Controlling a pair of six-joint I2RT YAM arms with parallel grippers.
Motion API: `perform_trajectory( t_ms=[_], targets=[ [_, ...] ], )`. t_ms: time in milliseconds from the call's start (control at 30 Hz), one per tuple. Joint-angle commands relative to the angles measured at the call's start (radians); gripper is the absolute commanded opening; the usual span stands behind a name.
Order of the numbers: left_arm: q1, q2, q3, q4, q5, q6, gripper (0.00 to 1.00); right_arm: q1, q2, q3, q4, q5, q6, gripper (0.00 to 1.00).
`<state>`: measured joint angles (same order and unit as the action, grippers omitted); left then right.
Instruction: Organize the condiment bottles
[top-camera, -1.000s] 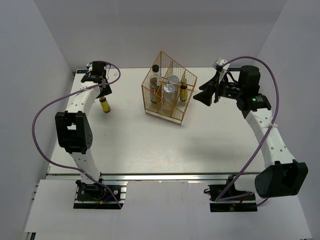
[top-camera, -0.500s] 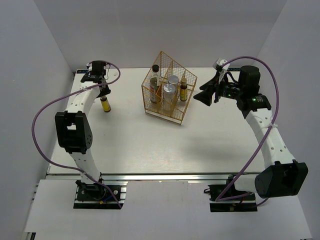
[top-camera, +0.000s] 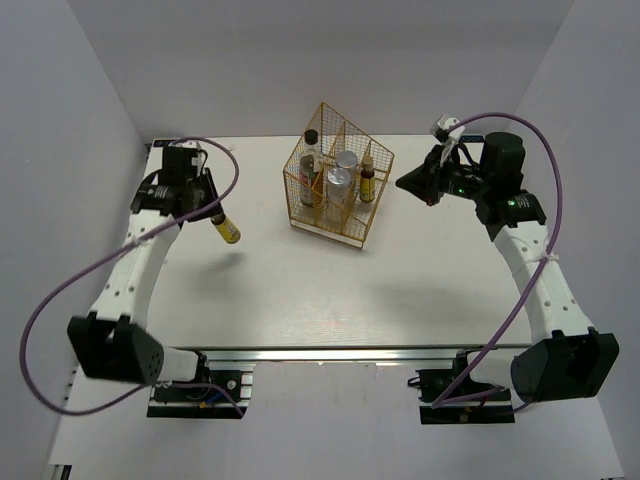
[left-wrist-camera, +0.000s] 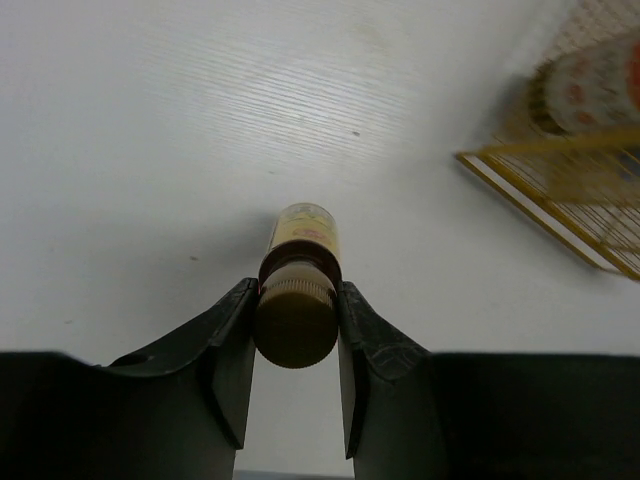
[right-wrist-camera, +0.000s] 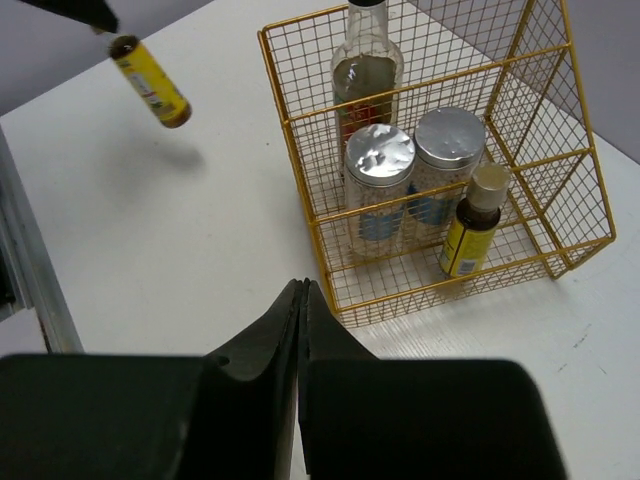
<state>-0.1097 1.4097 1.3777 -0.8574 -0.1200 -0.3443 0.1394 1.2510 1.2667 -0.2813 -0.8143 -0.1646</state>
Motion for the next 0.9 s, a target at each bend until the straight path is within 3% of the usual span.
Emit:
perform_trajectory(
  t_ms=[0, 167, 333, 567, 867],
  targets=[
    [-0.047, -0.199, -0.041, -0.038, 0.185, -0.016, 0.0, -0.003, -0.019, 0.003, 0.06, 0.027, 0.036, 0.0],
    [-0.155, -0.301, -0.037, -0.077, 0.305, -0.035, 0.0, -0.004, -0.019, 0.016, 0.094, 0.082, 0.059, 0.0],
    [-0.335, -0.236, 0.145, -0.112, 0.347, -0.051, 0.0, -0.024, -0.021, 0.026, 0.117, 0.118, 0.099, 0.0],
    [-0.543, 0.055, 0.53, -0.155, 0.318, -0.024, 0.0, -0.084, -0.058, 0.007, 0.116, 0.147, 0.116, 0.0],
    [-0.624, 0.403, 0.946, -0.16, 0.203, 0.096, 0.0, -0.165, -0.104, -0.032, 0.11, 0.153, 0.126, 0.0]
  ],
)
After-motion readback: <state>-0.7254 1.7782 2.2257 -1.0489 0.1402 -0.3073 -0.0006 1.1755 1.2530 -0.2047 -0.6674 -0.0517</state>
